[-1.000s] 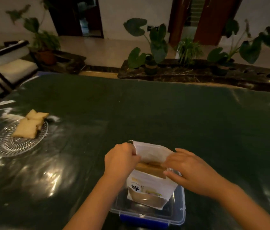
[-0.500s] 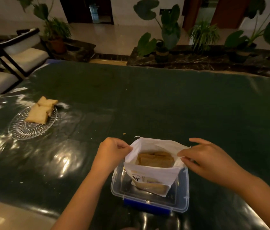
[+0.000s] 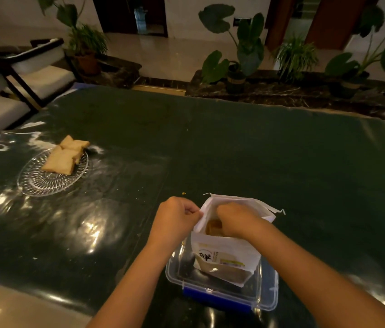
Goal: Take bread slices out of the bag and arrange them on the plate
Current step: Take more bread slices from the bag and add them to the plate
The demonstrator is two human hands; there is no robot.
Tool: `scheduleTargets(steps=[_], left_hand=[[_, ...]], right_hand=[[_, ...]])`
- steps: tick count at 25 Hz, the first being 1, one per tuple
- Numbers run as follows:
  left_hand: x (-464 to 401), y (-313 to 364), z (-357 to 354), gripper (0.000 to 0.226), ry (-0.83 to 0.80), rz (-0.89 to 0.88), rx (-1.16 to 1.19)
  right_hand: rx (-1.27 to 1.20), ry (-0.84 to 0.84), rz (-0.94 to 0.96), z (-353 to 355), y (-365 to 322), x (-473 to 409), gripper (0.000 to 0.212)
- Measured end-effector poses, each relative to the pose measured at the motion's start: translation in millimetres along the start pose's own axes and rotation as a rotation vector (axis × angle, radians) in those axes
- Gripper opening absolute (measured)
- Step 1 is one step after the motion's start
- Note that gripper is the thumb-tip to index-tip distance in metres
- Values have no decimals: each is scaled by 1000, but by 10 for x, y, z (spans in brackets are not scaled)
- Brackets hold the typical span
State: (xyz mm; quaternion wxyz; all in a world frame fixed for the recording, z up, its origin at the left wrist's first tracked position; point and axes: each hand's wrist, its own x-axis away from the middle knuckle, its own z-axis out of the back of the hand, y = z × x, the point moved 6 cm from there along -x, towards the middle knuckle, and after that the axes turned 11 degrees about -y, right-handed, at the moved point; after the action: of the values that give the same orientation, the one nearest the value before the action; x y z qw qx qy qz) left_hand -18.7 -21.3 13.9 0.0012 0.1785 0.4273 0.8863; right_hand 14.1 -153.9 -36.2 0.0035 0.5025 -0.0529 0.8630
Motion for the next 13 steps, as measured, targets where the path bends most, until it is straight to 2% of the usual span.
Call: scheduleTargets(steps=[3, 6, 11, 13], left_hand=[[-18, -28, -28, 24, -12, 9, 19], [-17, -66, -84, 21, -33, 41, 62], [21, -35, -146, 22, -60, 47, 55], [37, -30, -148, 22, -71, 44, 52]], right_hand=[[-79, -19, -43, -39, 99, -258, 31], [-97, 102, 40, -116, 205, -342, 41], [-61, 118, -18, -201, 275, -327, 42], [-81, 184, -2, -218, 309, -303, 38]])
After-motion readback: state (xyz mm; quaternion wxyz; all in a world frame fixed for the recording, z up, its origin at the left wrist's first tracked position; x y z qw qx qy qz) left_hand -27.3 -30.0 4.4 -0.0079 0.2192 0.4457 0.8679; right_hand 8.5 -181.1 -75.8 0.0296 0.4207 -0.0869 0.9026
